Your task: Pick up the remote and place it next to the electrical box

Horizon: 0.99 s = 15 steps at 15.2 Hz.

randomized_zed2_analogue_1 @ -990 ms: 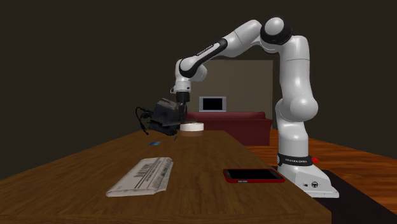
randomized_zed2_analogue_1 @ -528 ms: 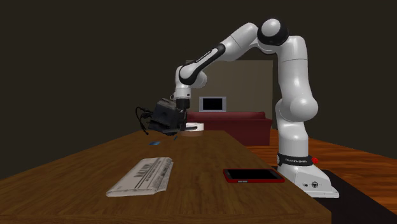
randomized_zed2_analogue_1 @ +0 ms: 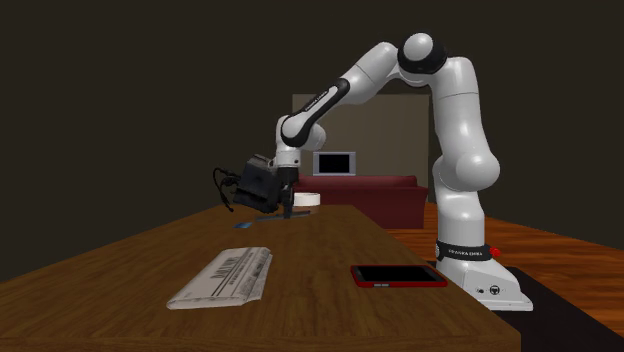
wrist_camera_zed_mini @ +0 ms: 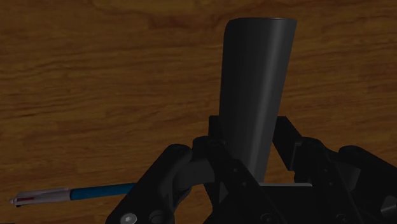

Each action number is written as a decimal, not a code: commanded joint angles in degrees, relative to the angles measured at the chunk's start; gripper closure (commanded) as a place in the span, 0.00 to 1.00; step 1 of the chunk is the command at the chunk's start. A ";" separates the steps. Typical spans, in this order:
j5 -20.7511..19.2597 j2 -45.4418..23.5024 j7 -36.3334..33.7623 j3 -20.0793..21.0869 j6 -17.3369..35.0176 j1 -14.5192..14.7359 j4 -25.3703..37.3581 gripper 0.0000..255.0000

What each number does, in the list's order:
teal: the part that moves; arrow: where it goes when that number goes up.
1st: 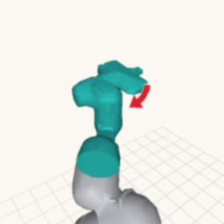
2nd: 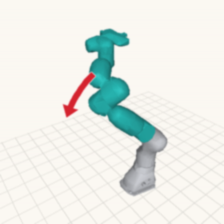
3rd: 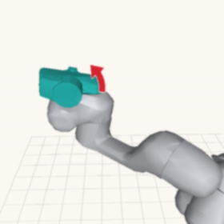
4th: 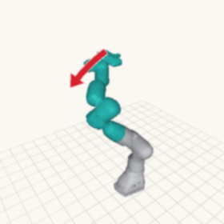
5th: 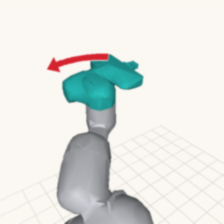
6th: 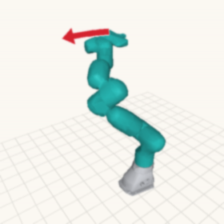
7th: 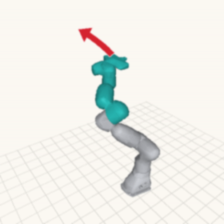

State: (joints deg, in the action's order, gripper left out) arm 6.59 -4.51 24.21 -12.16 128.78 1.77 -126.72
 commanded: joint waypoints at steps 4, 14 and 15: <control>0.55 -1.38 0.38 0.11 1.80 0.01 -0.43 1.00; 0.54 -1.36 0.38 0.11 1.79 0.01 -0.44 0.00; 0.54 -1.36 0.38 0.11 1.79 0.01 -0.44 0.00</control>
State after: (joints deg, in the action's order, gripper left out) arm 7.13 -5.87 24.59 -12.05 130.58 1.78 -127.17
